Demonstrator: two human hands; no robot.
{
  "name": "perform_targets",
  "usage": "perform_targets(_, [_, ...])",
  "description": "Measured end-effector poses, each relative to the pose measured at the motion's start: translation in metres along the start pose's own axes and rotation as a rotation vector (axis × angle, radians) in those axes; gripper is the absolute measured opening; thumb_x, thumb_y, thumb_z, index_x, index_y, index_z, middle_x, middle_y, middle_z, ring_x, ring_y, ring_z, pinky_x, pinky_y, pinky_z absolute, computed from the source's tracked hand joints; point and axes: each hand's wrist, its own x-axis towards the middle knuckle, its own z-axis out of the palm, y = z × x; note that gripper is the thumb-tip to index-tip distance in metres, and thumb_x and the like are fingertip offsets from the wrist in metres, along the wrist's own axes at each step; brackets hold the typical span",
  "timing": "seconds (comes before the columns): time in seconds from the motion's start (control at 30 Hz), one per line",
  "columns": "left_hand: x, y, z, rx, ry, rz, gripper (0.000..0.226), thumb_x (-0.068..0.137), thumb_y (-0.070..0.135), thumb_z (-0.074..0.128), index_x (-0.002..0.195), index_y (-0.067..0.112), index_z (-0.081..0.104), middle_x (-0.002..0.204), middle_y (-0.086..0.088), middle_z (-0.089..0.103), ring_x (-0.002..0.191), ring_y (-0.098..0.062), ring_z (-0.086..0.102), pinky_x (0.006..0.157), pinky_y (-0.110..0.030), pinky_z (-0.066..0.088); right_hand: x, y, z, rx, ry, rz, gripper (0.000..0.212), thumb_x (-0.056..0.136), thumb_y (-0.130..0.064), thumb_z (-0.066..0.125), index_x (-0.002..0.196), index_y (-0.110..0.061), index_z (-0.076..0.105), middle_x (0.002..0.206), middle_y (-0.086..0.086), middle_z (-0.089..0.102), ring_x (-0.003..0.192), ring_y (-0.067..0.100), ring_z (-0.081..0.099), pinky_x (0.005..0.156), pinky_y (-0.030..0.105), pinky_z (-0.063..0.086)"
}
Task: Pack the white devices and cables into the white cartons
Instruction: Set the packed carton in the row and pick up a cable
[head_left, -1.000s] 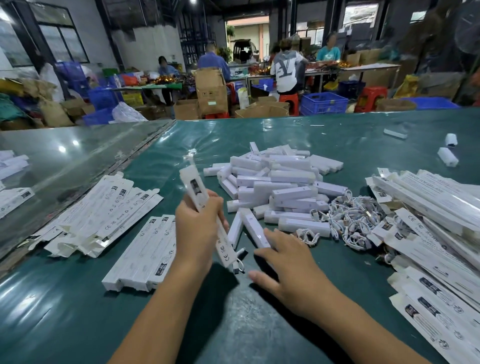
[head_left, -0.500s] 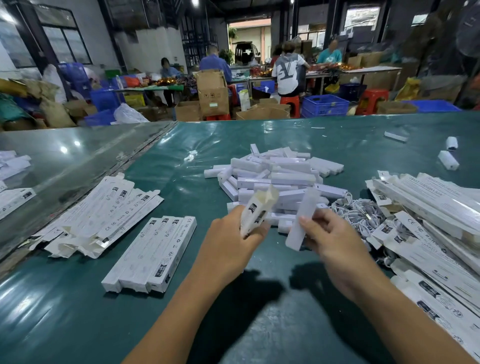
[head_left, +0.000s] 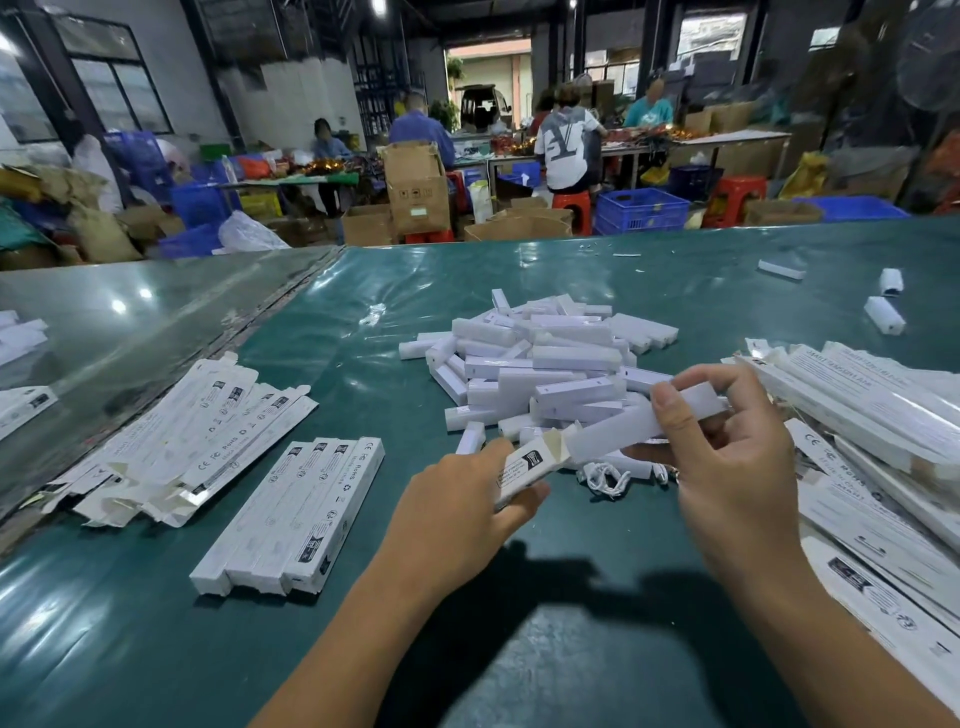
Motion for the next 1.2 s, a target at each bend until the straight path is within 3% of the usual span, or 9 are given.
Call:
perform_targets(0.33, [0.000, 0.005, -0.003, 0.048, 0.049, 0.046, 0.032, 0.093, 0.067, 0.045, 0.089, 0.037, 0.033, 0.081, 0.008, 0.065, 0.067, -0.017, 0.048, 0.057, -0.032, 0.030, -0.005, 0.004, 0.004, -0.126, 0.063, -0.022, 0.014, 0.089, -0.045, 0.068, 0.092, -0.033, 0.063, 0.075, 0.003, 0.075, 0.070, 0.017, 0.076, 0.060, 0.024, 0.060])
perform_targets(0.47, [-0.002, 0.005, -0.002, 0.061, 0.059, 0.067, 0.035, 0.093, 0.066, 0.047, 0.086, 0.040, 0.025, 0.077, 0.010, 0.058, 0.070, -0.019, 0.054, 0.056, -0.031, 0.028, -0.007, 0.005, 0.002, -0.248, 0.026, -0.073, 0.015, 0.094, -0.053, 0.062, 0.093, -0.038, 0.063, 0.067, 0.000, 0.069, 0.056, 0.017, 0.067, 0.046, 0.028, 0.049])
perform_targets(0.57, [-0.003, 0.006, 0.002, 0.025, 0.061, 0.080, 0.034, 0.093, 0.067, 0.046, 0.084, 0.040, 0.028, 0.069, 0.012, 0.047, 0.065, -0.014, 0.046, 0.054, -0.029, 0.027, -0.008, 0.010, 0.004, -0.324, -0.028, -0.063, 0.026, 0.096, -0.062, 0.048, 0.098, -0.043, 0.065, 0.070, 0.001, 0.061, 0.051, 0.006, 0.048, 0.048, 0.019, 0.036])
perform_targets(0.67, [-0.003, 0.007, 0.001, -0.064, 0.064, 0.082, 0.031, 0.091, 0.068, 0.051, 0.085, 0.047, 0.028, 0.062, 0.015, 0.044, 0.062, -0.012, 0.043, 0.050, -0.018, 0.025, -0.012, 0.014, 0.009, -0.351, -0.184, -0.028, 0.030, 0.100, -0.061, 0.041, 0.109, -0.053, 0.069, 0.101, -0.028, 0.071, 0.091, -0.007, 0.063, 0.074, 0.004, 0.042])
perform_targets(0.73, [-0.001, 0.004, -0.002, -0.119, 0.073, 0.063, 0.030, 0.089, 0.066, 0.057, 0.081, 0.049, 0.033, 0.061, 0.016, 0.048, 0.060, -0.012, 0.046, 0.051, -0.020, 0.029, -0.014, 0.015, 0.012, -0.357, -0.376, 0.026, 0.029, 0.098, -0.067, 0.041, 0.121, -0.066, 0.058, 0.135, -0.047, 0.046, 0.126, -0.025, 0.040, 0.093, -0.007, 0.027])
perform_targets(0.87, [0.005, -0.003, -0.008, -0.371, 0.157, -0.060, 0.022, 0.085, 0.060, 0.063, 0.083, 0.038, 0.058, 0.065, 0.009, 0.060, 0.059, -0.014, 0.054, 0.056, -0.029, 0.043, -0.015, 0.017, 0.013, -0.421, -0.557, 0.091, 0.045, 0.088, -0.073, 0.035, 0.133, -0.077, 0.031, 0.155, -0.045, 0.015, 0.140, -0.026, 0.009, 0.102, -0.002, 0.010])
perform_targets(0.93, [0.008, -0.006, -0.014, -0.524, 0.234, -0.144, 0.023, 0.087, 0.057, 0.069, 0.083, 0.035, 0.063, 0.067, 0.004, 0.064, 0.055, -0.012, 0.056, 0.052, -0.028, 0.044, -0.016, 0.017, 0.014, -0.443, -0.530, 0.065, 0.040, 0.093, -0.076, 0.034, 0.133, -0.074, 0.040, 0.150, -0.046, 0.022, 0.138, -0.027, 0.014, 0.102, -0.004, 0.011])
perform_targets(1.03, [0.010, -0.014, -0.026, -0.768, 0.365, -0.312, 0.022, 0.083, 0.059, 0.071, 0.078, 0.039, 0.063, 0.062, 0.005, 0.065, 0.050, -0.006, 0.057, 0.045, -0.017, 0.046, -0.016, 0.019, 0.012, -0.448, -0.409, 0.019, 0.028, 0.096, -0.068, 0.039, 0.119, -0.060, 0.053, 0.123, -0.048, 0.051, 0.121, -0.024, 0.043, 0.096, 0.001, 0.032])
perform_targets(1.2, [0.010, -0.031, -0.031, -0.556, 0.255, -0.344, 0.020, 0.082, 0.041, 0.080, 0.076, 0.033, 0.063, 0.059, 0.009, 0.062, 0.046, -0.006, 0.049, 0.044, -0.015, 0.040, -0.018, 0.030, 0.012, -0.580, -0.449, 0.049, 0.013, 0.098, -0.037, 0.058, 0.102, -0.030, 0.068, 0.104, -0.017, 0.067, 0.101, -0.004, 0.061, 0.093, 0.027, 0.050])
